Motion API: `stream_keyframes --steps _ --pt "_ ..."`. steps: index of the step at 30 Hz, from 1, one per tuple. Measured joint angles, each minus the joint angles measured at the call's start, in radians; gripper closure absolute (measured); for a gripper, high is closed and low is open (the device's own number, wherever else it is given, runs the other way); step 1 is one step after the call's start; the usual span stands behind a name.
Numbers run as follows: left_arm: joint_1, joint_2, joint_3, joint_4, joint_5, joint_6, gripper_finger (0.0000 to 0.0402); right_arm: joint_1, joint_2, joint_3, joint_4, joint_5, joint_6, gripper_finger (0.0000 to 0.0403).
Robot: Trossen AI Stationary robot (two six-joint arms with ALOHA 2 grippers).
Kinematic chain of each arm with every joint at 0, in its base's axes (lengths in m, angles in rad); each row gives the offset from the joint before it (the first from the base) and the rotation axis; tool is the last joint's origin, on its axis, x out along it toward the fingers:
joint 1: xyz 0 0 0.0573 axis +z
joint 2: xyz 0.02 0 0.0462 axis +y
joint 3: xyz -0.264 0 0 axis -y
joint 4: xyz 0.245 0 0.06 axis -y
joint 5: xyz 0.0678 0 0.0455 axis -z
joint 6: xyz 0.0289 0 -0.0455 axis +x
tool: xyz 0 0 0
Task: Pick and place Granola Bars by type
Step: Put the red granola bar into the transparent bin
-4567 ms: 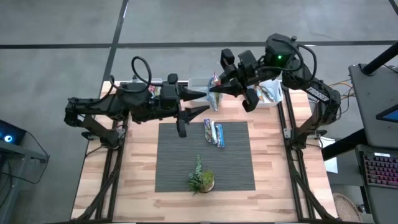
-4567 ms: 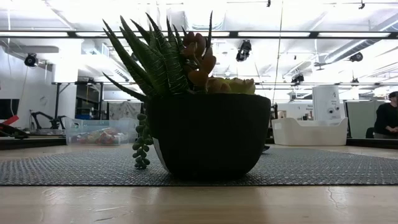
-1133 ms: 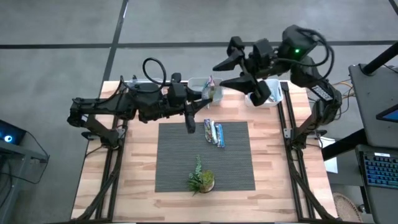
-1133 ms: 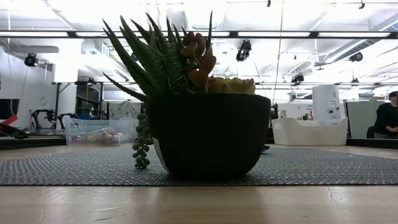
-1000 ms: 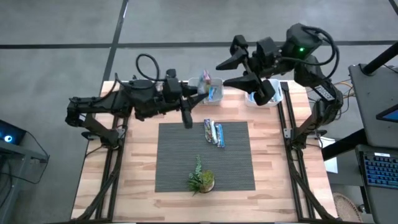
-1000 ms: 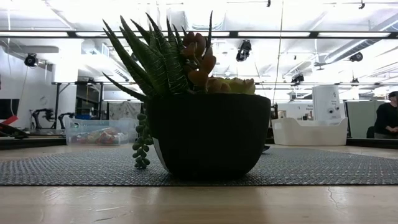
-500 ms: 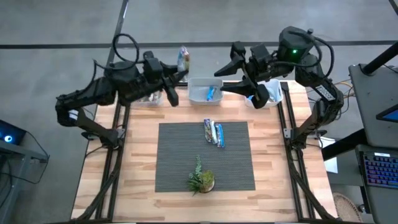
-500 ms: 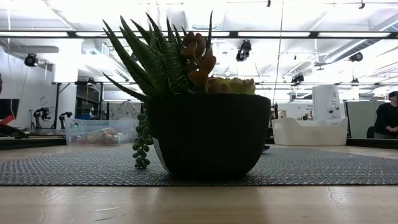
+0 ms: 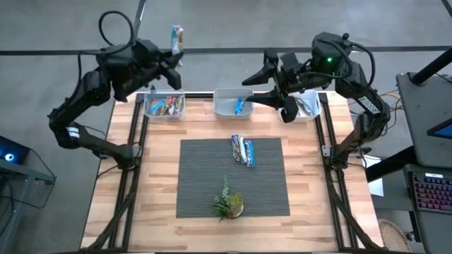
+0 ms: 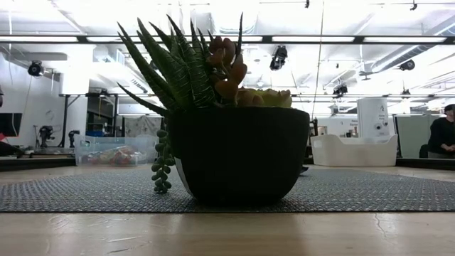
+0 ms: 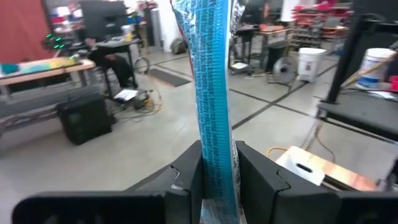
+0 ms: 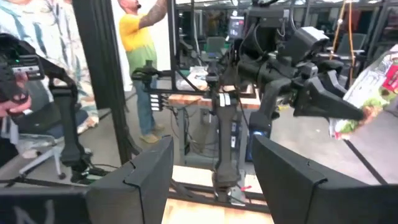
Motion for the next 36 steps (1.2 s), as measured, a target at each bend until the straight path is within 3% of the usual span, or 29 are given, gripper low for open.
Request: stream_keyframes --steps 11,18,22,25,36 --pt "0.126 -0.017 0.000 -0.078 0.012 -0.036 0.0335 -0.030 0.000 0.000 -0.001 0.009 0.008 0.0197" --pt "0.297 0.010 -0.001 -0.223 0.015 -0.105 0.0335 -0.056 0.000 -0.006 -0.032 0.010 0.013 0.0197" --pt "0.402 0.032 -0.013 -0.252 0.091 -0.180 0.0335 -0.069 0.000 -0.016 -0.048 0.011 0.013 0.0197" --pt "0.473 0.052 -0.037 -0.252 0.151 -0.220 0.0335 -0.078 0.000 -0.027 -0.053 0.013 0.009 0.0197" --pt "0.602 0.111 -0.233 -0.259 0.201 -0.325 0.0335 -0.114 0.002 -0.051 -0.100 0.028 0.001 0.0197"
